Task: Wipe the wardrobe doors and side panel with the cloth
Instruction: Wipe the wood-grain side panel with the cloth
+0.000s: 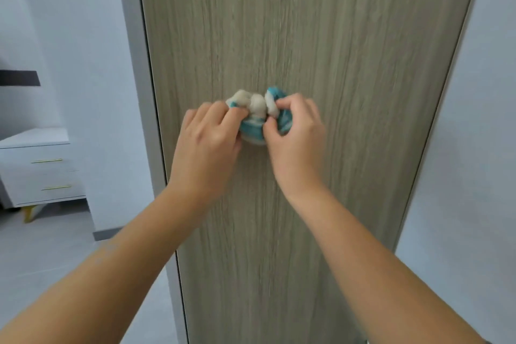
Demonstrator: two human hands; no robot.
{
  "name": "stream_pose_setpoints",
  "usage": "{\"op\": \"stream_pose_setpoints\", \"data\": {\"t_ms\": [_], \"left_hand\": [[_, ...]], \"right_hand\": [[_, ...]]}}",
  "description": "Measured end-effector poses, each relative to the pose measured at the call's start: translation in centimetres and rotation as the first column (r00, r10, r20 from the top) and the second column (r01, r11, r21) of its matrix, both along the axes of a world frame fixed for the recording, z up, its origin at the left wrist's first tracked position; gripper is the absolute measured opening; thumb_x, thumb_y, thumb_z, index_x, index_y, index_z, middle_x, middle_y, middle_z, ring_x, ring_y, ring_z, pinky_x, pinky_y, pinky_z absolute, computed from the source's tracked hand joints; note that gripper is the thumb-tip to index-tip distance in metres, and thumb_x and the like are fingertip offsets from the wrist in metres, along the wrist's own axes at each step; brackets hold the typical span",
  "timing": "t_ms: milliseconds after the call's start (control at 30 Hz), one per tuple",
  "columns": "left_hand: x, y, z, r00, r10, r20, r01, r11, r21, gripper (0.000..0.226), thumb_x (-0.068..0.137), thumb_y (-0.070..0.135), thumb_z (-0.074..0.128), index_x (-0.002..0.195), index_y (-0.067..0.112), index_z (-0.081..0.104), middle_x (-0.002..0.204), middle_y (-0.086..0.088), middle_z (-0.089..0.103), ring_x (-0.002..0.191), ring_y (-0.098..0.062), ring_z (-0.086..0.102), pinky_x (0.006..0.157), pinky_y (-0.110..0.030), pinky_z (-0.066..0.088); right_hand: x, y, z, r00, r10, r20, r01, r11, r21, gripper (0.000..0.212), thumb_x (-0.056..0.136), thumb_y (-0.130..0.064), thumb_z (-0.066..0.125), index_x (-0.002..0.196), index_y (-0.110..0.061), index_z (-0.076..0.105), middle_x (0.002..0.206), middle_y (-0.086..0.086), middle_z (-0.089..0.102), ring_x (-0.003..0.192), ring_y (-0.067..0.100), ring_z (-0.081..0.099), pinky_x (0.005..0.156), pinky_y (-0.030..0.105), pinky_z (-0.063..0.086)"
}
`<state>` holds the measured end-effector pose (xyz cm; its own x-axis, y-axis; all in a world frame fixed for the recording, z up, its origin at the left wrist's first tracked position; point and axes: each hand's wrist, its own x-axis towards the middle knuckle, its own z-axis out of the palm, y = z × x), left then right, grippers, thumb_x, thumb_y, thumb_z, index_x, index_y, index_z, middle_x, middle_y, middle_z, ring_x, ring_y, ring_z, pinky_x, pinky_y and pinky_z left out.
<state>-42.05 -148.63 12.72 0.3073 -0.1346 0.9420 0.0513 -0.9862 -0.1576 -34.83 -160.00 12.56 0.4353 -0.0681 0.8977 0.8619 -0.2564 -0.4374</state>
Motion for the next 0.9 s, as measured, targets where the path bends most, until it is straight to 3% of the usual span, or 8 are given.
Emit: {"op": "stream_pose_setpoints", "data": {"t_ms": [233, 333, 500, 600, 700, 767, 833, 900], "left_hand": [[-3.1, 1.0, -16.8, 0.922, 0.014, -0.387, -0.006, 1.000, 0.022, 0.016, 0.073, 0.007, 0.058, 0.088, 0.013, 0.058, 0.076, -0.002, 0.049, 0.064, -0.025, 0.051, 0.063, -0.032, 0.027], [-3.7, 1.2, -19.0, 0.893, 0.034, -0.449, -0.056, 0.998, -0.035, 0.013, 0.071, 0.006, 0.055, 0.080, 0.015, 0.061, 0.071, 0.000, 0.050, 0.059, -0.023, 0.053, 0.062, -0.031, 0.026], [-7.4, 2.5, -21.7, 0.784, 0.114, -0.610, -0.140, 0.990, 0.006, 0.023, 0.059, 0.005, 0.077, 0.068, 0.020, 0.061, 0.058, 0.004, 0.052, 0.048, -0.019, 0.051, 0.057, -0.030, 0.028], [-10.9, 4.2, -25.2, 0.656, 0.166, -0.737, -0.237, 0.971, 0.008, 0.010, 0.066, 0.014, 0.063, 0.066, 0.024, 0.060, 0.051, 0.006, 0.053, 0.040, -0.017, 0.050, 0.056, -0.031, 0.021], [-13.6, 6.5, -29.4, 0.461, 0.114, -0.880, -0.377, 0.923, -0.078, 0.034, 0.044, 0.018, 0.090, 0.063, 0.027, 0.062, 0.048, 0.007, 0.054, 0.035, -0.014, 0.049, 0.047, -0.025, 0.027], [-14.2, 8.2, -32.3, 0.382, 0.052, -0.923, -0.457, 0.878, -0.139, 0.041, 0.037, 0.016, 0.093, 0.063, 0.030, 0.065, 0.048, 0.009, 0.055, 0.034, -0.012, 0.049, 0.044, -0.022, 0.026], [-14.1, 9.5, -34.6, 0.371, 0.021, -0.928, -0.485, 0.857, -0.175, 0.040, 0.040, 0.017, 0.093, 0.065, 0.034, 0.066, 0.051, 0.011, 0.055, 0.035, -0.011, 0.049, 0.042, -0.020, 0.025], [-13.9, 10.5, -36.8, 0.326, -0.024, -0.945, -0.504, 0.841, -0.195, 0.025, 0.064, 0.019, 0.084, 0.078, 0.032, 0.067, 0.064, 0.010, 0.058, 0.049, -0.013, 0.057, 0.046, -0.022, 0.031]], "right_hand": [[-2.0, -1.5, -17.8, 0.962, -0.005, -0.272, -0.090, 0.938, -0.335, 0.026, 0.079, -0.009, 0.071, 0.083, -0.020, 0.048, 0.091, -0.009, 0.048, 0.070, 0.005, 0.049, 0.057, 0.013, 0.037], [-2.4, -0.8, -19.6, 0.948, -0.014, -0.318, -0.093, 0.944, -0.318, 0.023, 0.076, -0.005, 0.071, 0.082, -0.017, 0.052, 0.090, -0.008, 0.050, 0.068, 0.007, 0.050, 0.054, 0.019, 0.041], [-5.9, 0.5, -23.7, 0.835, 0.085, -0.544, -0.200, 0.967, -0.156, 0.017, 0.079, -0.005, 0.068, 0.081, -0.017, 0.057, 0.087, -0.011, 0.053, 0.072, 0.002, 0.053, 0.059, 0.009, 0.038], [-9.8, 2.4, -28.2, 0.632, 0.205, -0.748, -0.291, 0.957, 0.016, 0.023, 0.085, -0.007, 0.066, 0.078, -0.026, 0.054, 0.087, -0.008, 0.059, 0.078, 0.004, 0.058, 0.062, 0.013, 0.043], [-12.9, 5.2, -32.9, 0.398, 0.218, -0.891, -0.291, 0.951, 0.103, 0.020, 0.087, -0.011, 0.065, 0.080, -0.026, 0.055, 0.081, -0.008, 0.064, 0.075, 0.006, 0.062, 0.062, 0.015, 0.048], [-14.1, 7.4, -35.8, 0.207, 0.199, -0.958, -0.207, 0.966, 0.156, 0.016, 0.086, -0.010, 0.066, 0.079, -0.021, 0.057, 0.079, -0.002, 0.065, 0.074, 0.010, 0.063, 0.063, 0.023, 0.053], [-14.7, 9.3, -38.7, -0.046, 0.223, -0.974, -0.067, 0.972, 0.226, 0.015, 0.084, -0.007, 0.067, 0.078, -0.017, 0.057, 0.082, 0.005, 0.065, 0.073, 0.018, 0.064, 0.061, 0.034, 0.056], [-15.0, 10.8, -41.6, -0.252, 0.248, -0.936, 0.051, 0.969, 0.243, 0.009, 0.085, -0.005, 0.066, 0.083, -0.011, 0.060, 0.085, 0.010, 0.065, 0.074, 0.023, 0.064, 0.054, 0.030, 0.053]]}}
